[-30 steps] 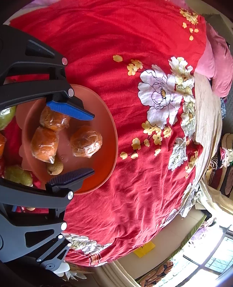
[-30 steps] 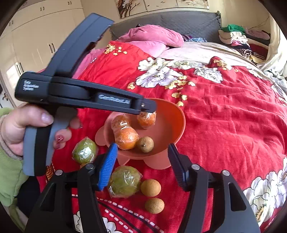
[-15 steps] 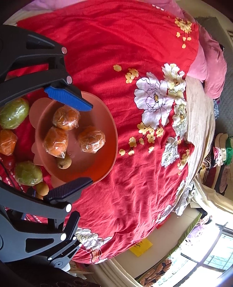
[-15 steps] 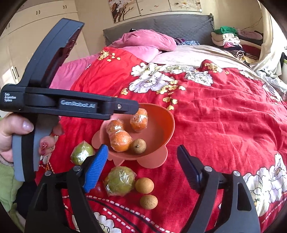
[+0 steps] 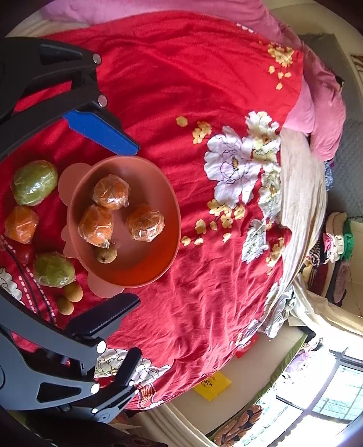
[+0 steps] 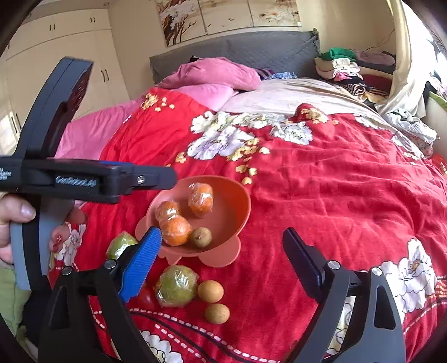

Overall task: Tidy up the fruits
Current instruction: 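Withdraw both tools from the pink bowl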

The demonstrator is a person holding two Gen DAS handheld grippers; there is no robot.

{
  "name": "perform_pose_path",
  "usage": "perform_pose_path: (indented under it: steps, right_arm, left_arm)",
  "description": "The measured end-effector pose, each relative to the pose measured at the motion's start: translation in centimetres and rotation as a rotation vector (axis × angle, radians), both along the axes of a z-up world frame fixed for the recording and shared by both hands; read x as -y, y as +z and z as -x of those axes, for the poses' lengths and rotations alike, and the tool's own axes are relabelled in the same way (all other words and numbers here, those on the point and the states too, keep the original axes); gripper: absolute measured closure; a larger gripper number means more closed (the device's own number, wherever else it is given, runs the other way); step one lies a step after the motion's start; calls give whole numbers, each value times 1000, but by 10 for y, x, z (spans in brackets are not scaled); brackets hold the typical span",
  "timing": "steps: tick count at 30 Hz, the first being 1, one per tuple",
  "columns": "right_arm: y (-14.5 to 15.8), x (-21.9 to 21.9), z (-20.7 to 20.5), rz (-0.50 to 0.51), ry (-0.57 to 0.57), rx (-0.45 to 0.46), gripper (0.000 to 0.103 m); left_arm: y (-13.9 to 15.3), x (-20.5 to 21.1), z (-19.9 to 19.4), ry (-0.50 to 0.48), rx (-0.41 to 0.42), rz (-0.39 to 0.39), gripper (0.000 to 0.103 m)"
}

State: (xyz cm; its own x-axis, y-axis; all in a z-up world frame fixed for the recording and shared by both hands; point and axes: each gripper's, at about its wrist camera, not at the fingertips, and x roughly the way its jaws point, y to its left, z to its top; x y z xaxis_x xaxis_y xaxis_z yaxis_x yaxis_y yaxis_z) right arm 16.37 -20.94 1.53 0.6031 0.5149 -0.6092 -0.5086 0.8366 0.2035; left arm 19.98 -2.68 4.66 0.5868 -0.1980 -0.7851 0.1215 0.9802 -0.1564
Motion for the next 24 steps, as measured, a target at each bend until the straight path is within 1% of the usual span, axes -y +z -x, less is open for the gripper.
perform_pose_path:
  steps: [10,16,24]
  right_arm:
    - [16,13,5,-12,-37,31,9]
    - [22,22,9,-9,-64,43,8]
    - [27,26,17,-7,-70,49,8]
  left_arm:
    - [10,-10,16,27,28,11,10]
    - [14,-20,31,45,43,15,10]
    - [14,-27,50,62,52,19,10]
